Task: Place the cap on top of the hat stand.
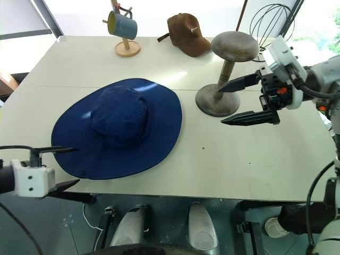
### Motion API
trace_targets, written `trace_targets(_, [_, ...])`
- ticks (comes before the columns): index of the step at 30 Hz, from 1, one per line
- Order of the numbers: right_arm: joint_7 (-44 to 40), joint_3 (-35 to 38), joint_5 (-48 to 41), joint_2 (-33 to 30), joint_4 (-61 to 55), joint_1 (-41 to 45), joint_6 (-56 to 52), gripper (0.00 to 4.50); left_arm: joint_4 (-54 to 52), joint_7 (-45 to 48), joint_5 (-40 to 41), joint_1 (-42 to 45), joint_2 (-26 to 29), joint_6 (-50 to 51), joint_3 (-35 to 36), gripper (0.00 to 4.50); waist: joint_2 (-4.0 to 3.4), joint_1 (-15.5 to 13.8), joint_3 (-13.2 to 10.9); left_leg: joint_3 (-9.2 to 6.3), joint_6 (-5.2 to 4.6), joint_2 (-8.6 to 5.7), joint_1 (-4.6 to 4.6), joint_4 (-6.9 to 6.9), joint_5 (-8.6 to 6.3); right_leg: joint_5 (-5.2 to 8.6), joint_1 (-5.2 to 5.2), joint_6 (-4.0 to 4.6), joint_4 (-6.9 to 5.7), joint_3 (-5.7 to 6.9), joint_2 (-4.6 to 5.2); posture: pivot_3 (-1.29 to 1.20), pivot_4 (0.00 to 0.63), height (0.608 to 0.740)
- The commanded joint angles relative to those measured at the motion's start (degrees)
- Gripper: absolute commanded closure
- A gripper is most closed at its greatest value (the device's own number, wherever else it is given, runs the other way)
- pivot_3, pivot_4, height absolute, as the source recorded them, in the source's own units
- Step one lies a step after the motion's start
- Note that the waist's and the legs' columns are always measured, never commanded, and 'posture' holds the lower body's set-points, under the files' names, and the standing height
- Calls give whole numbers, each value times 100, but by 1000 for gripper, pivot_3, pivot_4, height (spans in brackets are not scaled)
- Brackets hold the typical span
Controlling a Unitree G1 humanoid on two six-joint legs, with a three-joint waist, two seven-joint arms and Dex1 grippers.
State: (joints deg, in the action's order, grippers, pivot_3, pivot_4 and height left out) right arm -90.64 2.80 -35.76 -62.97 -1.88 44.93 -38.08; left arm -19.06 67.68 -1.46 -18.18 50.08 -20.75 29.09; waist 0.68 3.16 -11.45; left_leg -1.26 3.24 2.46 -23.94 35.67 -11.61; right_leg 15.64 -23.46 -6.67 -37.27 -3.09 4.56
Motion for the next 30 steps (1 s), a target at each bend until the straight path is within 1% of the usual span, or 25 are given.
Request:
trace_targets(1, [48,405,-338,-216,-437,-63,-227,0,252,-450,-271,28,-29,-459,-347,24,0,-5,0,1,0,0,0,-1,0,0,-1,0,0,0,0,0,150,738])
trace_targets(5, [177,536,-493,-276,-612,-87,-425,0,711,-956,-640,338,-7,-876,-805,24,-2,-14,1,1,0,3,4,-1,0,-3,-2,3,-3,1,-2,0,150,738])
trace_targets(9, [275,572,-536,-289,-638,-81,-477,0,1189,-1563,-1077,921,-65,-1068,-1268,24,-2,-62,2,3,0,3,6,1,0,-6,-1,9,-2,0,-1,0,150,738])
trace_targets(13, [338,589,-552,-292,-679,-118,-501,0,1713,-2258,-1588,1741,-231,-1127,-1807,24,-2,-106,3,4,0,2,1,1,0,-7,-1,6,-1,1,-1,0,150,738])
trace_targets(18, [460,659,-600,-319,-767,-230,-529,0,1980,-2641,-1627,2026,-270,-1194,-2175,24,-1,-78,3,4,0,3,-4,1,0,-19,-2,-15,1,2,-2,0,150,738])
trace_targets(19, [500,694,-625,-327,-782,-250,-565,0,1997,-2680,-1588,2039,-267,-1214,-2217,546,-1,-73,3,4,0,3,-4,0,0,-19,-3,-15,1,2,-2,0,150,738])
trace_targets(20, [542,725,-653,-330,-793,-265,-603,0,2009,-2711,-1568,2047,-254,-1224,-2250,818,-1,-73,3,4,0,3,-3,0,0,-18,-3,-15,0,2,-3,0,150,738])
trace_targets(21, [589,767,-687,-335,-811,-293,-647,0,2018,-2731,-1527,2056,-258,-1188,-2278,1400,-1,-75,3,4,0,5,-2,0,0,-17,-3,-12,-1,2,-4,0,150,738])
trace_targets(23, [670,847,-743,-349,-874,-387,-717,0,2031,-2753,-1411,2102,-277,-1048,-2312,2301,-1,-79,3,4,0,5,-1,1,0,-15,-2,-8,-1,2,-4,0,150,738])
trace_targets(24, [706,885,-765,-357,-916,-451,-738,0,2032,-2743,-1324,2131,-287,-955,-2320,2852,-1,-81,3,4,0,5,-1,1,0,-15,-2,-8,-1,2,-4,0,150,738])
trace_targets(25, [746,922,-773,-369,-960,-526,-752,0,2027,-2717,-1211,2174,-298,-814,-2316,3318,-1,-90,3,4,0,5,-1,2,0,-15,-1,-7,-1,1,-3,0,150,738])
trace_targets(26, [782,964,-779,-384,-997,-598,-771,0,2007,-2687,-1096,2210,-316,-645,-2304,3913,-1,-100,3,4,0,5,-2,2,0,-15,-1,-7,-1,2,-3,0,150,738])
trace_targets(27, [845,1014,-809,-410,-1010,-662,-849,0,1955,-2617,-890,2268,-361,-297,-2269,4378,-1,-108,3,4,0,5,-2,2,0,-15,-1,-7,0,2,-3,0,150,738])
trace_targets(28, [901,1059,-849,-436,-1003,-702,-933,0,1896,-2540,-687,2331,-392,64,-2238,4450,-1,-111,3,4,0,5,-2,3,0,-15,0,-7,0,2,-3,0,150,738])
trace_targets(30, [963,1204,-904,-501,-981,-799,-978,0,1679,-2287,-73,2503,-445,1031,-2156,4450,-1,-112,3,4,0,5,-3,5,0,-15,0,-8,-1,2,-3,0,150,738])
